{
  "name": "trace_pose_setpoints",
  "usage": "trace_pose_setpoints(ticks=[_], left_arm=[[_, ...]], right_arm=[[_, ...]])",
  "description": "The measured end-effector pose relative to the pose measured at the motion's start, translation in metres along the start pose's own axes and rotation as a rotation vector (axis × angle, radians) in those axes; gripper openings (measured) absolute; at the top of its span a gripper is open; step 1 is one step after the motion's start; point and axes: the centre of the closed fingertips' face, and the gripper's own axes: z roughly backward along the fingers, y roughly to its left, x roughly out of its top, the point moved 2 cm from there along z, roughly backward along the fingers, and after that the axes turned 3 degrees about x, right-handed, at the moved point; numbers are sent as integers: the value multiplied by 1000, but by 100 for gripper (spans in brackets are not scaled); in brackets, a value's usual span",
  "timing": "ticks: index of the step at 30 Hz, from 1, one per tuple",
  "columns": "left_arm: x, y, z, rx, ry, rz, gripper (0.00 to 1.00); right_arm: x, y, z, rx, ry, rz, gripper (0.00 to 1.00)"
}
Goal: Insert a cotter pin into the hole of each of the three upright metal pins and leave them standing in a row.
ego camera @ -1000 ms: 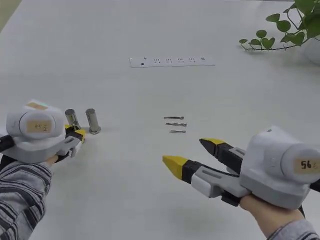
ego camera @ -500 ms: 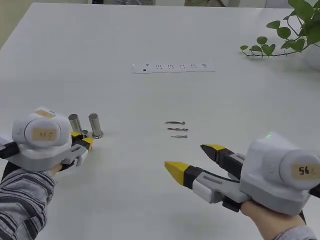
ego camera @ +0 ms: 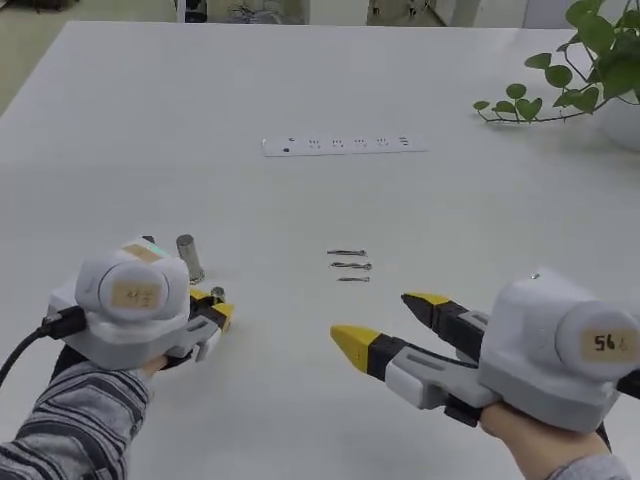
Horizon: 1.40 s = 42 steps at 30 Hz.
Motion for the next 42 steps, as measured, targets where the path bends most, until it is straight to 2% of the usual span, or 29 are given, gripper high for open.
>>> trace_pose_setpoints(ticks=[3, 6, 10, 11, 18, 22, 26, 31, 33, 36, 39, 40, 42], left_arm=[[-2, -6, -3, -12, 7, -8, 5], [-1, -8, -3, -16, 0, -2, 5], [-1, -7, -3, -16, -4, -9, 5], [-1, -7, -3, -15, -6, -7, 5], [-4, -6, -7, -9, 6, -23, 6], [-6, -5, -7, -4, 11, -24, 12], [-6, -3, -3, 3, 6, -4, 17], [-6, -4, 11, 20, -13, 35, 26], [-8, -6, 16, 22, -12, 46, 30], [-10, -8, 24, 35, -18, 54, 35], [-12, -8, 31, 43, -28, 80, 40], [-12, -7, 35, 54, -40, 101, 42], [-12, -6, 41, 68, -56, 114, 47]], right_arm=[[-3, -1, 1, -4, 16, 17, 53], [-6, 0, 2, -6, 33, 52, 52], [-8, -2, 2, -9, 41, 45, 52], [-9, -4, 3, -21, 53, 66, 51], [-12, -14, 1, -15, 106, 95, 46], [-13, -20, 0, -8, 147, 124, 46], [-9, -25, -4, 23, 186, 176, 43], [-3, -36, -15, 75, 268, 259, 37], [-2, -40, -20, 99, 307, 281, 32], [-2, -47, -28, 123, 364, 286, 31], [-1, -54, -38, 144, 403, 306, 30], [-4, -59, -41, 138, 441, 317, 29], [-7, -66, -45, 140, 484, 354, 27]])
